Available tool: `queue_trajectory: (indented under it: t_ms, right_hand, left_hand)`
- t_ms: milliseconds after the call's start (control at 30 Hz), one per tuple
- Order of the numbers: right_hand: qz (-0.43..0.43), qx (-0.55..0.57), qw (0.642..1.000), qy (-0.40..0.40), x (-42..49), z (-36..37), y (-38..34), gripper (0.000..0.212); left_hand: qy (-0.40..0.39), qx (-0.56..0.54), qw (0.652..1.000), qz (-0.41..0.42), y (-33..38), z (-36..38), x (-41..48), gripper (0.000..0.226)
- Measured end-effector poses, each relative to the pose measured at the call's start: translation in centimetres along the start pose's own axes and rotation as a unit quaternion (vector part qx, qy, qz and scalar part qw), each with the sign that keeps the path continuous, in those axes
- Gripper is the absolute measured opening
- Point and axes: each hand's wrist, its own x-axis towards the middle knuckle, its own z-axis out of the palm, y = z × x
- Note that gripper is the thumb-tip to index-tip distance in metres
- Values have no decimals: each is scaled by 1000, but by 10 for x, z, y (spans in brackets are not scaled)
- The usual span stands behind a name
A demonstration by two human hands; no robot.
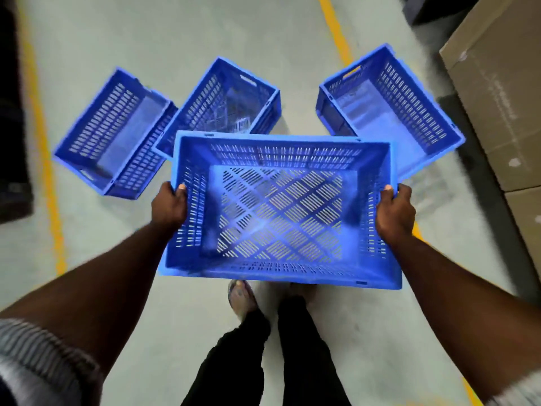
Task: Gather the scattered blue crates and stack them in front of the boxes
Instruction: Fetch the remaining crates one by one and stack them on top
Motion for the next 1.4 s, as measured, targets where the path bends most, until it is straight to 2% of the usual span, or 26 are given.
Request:
queue_trajectory:
  t_ms: [267,367,600,767,1000,1233,1400]
  right_hand:
    - [-119,-32,988,-89,-86,22,-44,32]
    - [-169,-45,977,-119,-137,29,-49,34]
    - [-294,-89,927,-216,-290,48,-53,37]
    - [-381,-127,871,-283,-418,50,-55,36]
    - [-458,-186,802,-336,-581,61,-51,40]
    - [-514,-221,725,-402,-723,91,-45,38]
    - [-552,-238,673,-431,-827,117,-47,37]
  left_hand:
    - [82,-82,986,-123,-135,-59,-132,44]
    - [111,-113,973,-169,-201,-68,-193,46]
    - [189,-215,910,-300,-345,-88,-375,51]
    - [238,-279,855,-367,-418,-112,-521,45]
    - [304,-354,750,-469,-483,-126,-680,46]
    - [350,-386,650,-554,-543,-131,-784,52]
    - [380,-402,595,-583,-591,-157,-836,59]
